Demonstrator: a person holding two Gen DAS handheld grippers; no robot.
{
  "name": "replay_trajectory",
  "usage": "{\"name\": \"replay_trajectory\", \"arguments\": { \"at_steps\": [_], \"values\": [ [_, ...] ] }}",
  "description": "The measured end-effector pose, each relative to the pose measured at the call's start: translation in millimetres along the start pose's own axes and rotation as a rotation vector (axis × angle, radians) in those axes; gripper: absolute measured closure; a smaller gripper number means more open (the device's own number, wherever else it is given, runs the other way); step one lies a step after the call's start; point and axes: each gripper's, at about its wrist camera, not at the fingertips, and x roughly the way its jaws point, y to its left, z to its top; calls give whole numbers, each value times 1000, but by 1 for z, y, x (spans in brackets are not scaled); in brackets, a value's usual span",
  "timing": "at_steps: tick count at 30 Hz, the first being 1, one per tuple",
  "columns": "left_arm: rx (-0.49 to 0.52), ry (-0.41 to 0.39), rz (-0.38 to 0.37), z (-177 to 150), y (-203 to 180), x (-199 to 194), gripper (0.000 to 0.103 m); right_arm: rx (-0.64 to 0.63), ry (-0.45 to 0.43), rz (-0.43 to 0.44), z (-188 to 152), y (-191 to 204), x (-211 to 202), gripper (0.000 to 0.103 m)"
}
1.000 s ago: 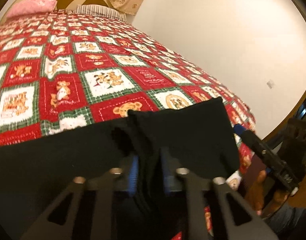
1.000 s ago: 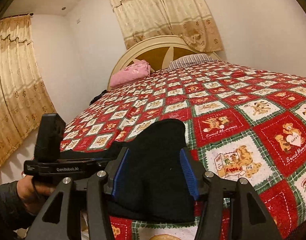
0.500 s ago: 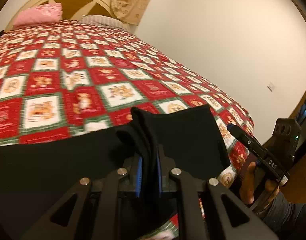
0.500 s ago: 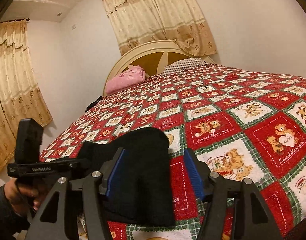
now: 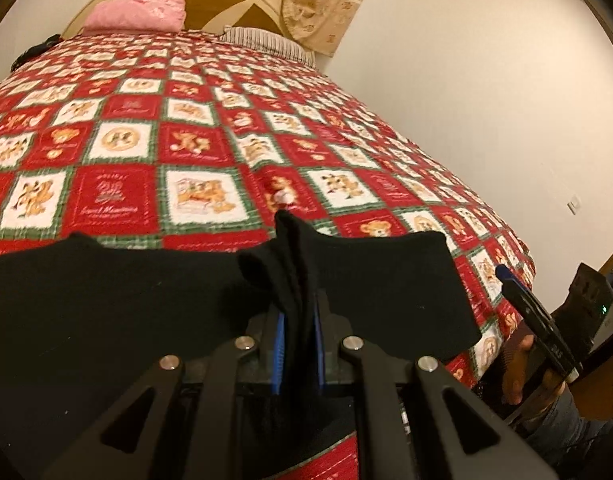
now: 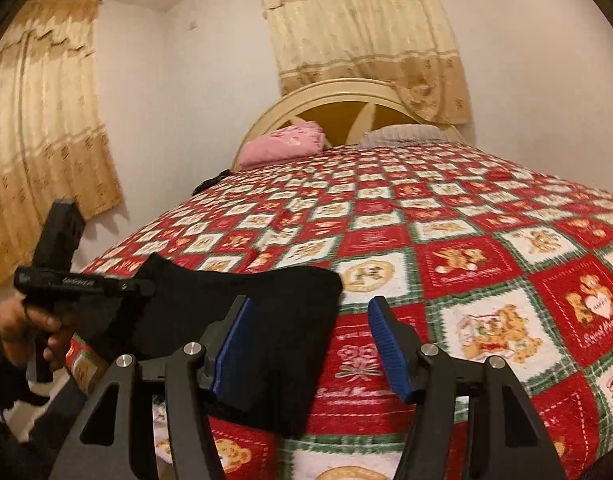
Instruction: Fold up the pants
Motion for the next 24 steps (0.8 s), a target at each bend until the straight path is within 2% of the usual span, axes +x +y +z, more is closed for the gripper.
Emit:
{"name": "replay_trajectory", "arguments": {
  "at_steps": [5, 8, 14, 16, 20, 24],
  "values": [
    [-24, 17, 19, -5, 10, 0, 90, -88, 29, 98, -6, 21, 2, 41],
    [-34, 19, 38, -8, 19, 3, 90, -130, 67, 125, -12, 31, 7, 39],
    [-51, 28, 53, -14, 30, 10, 90, -162, 192, 97, -25, 34, 29, 38],
    [-38, 31, 54, -15, 28, 11, 89, -167, 218, 59, -28, 32, 35, 38],
    [-2, 10, 87, -15, 21, 4, 85, -136, 167, -9, -19, 24, 26, 38],
    [76, -52, 163, -17, 9, -11, 81, -121, 86, 23, 5, 33, 11, 35]
  ]
}}
